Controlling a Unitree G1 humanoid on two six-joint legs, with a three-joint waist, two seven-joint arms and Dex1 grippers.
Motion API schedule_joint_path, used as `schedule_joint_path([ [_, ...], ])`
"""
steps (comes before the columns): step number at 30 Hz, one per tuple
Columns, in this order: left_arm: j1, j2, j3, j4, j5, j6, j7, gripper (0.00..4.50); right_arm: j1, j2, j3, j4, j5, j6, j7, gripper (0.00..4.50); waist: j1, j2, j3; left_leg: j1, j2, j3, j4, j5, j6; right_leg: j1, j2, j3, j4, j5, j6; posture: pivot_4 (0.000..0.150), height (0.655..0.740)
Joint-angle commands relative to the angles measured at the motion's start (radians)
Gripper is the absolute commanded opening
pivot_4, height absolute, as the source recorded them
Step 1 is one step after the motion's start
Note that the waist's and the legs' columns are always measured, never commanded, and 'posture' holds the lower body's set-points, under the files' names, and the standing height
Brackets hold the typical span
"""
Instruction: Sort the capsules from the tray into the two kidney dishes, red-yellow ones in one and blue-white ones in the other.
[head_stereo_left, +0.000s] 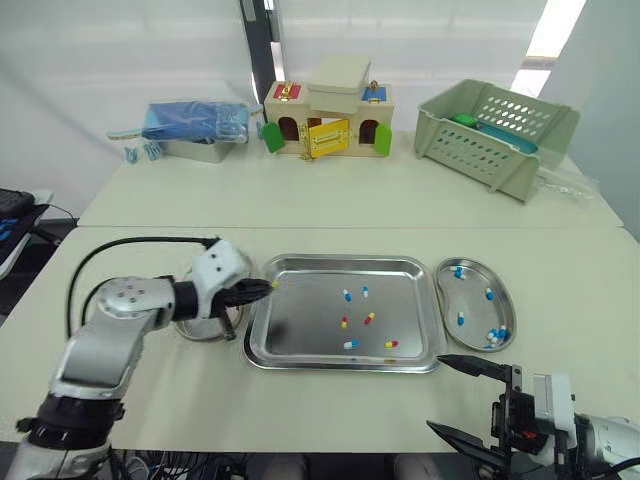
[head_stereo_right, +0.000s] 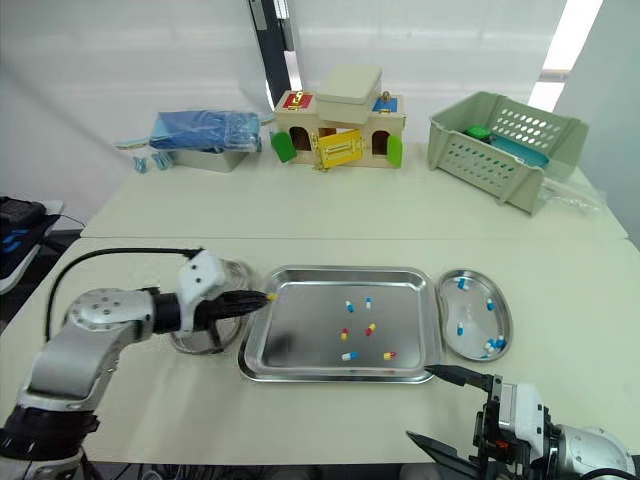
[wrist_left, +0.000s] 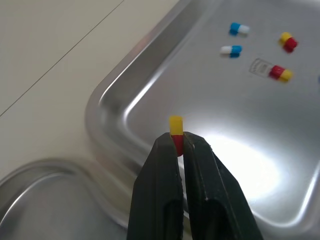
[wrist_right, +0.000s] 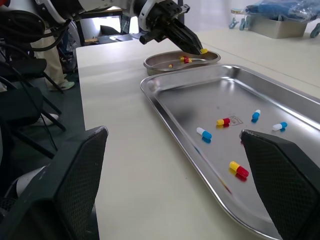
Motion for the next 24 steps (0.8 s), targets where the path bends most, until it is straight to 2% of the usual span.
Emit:
schedule_joint_path([
  [1, 0.044, 0.02, 0.109, -0.024, -0.01, 0.021, 0.071, 0.02, -0.028, -0.008, -0.016, 0.024, 0.036, -0.004, 0.031, 4.5, 0.003, 0.0, 0.0, 0.0, 0.0, 0.0, 0.0, 0.0, 0.0, 0.0, 0.0, -0.001, 0.0, 0.0, 0.0, 0.15, 0.74],
  [8, 0.106, 0.019, 0.155, 0.007, -0.022, 0.005, 0.12, 0.02, -0.079, 0.007, -0.008, 0.077, 0.033, -0.014, 0.062, 4.5, 0.009, -0.001, 0.0, 0.0, 0.0, 0.0, 0.0, 0.0, 0.0, 0.0, -0.001, -0.001, 0.0, 0.0, 0.0, 0.15, 0.74],
  [20, 0.076, 0.041, 0.118, 0.088, -0.023, -0.009, 0.126, 0.02, -0.039, 0.031, -0.026, 0.086, 0.023, -0.047, 0.066, 4.5, 0.008, -0.001, 0.0, 0.0, 0.0, 0.0, 0.0, 0.0, 0.0, 0.0, 0.0, -0.001, 0.0, 0.0, 0.0, 0.15, 0.74],
  [24, 0.069, 0.058, 0.098, 0.108, -0.023, -0.006, 0.117, 0.99, -0.037, 0.033, -0.027, 0.087, 0.022, -0.051, 0.062, 4.5, 0.007, -0.001, 0.0, 0.0, 0.0, 0.0, 0.0, 0.0, 0.0, 0.0, 0.0, -0.001, 0.0, 0.0, 0.0, 0.15, 0.74],
])
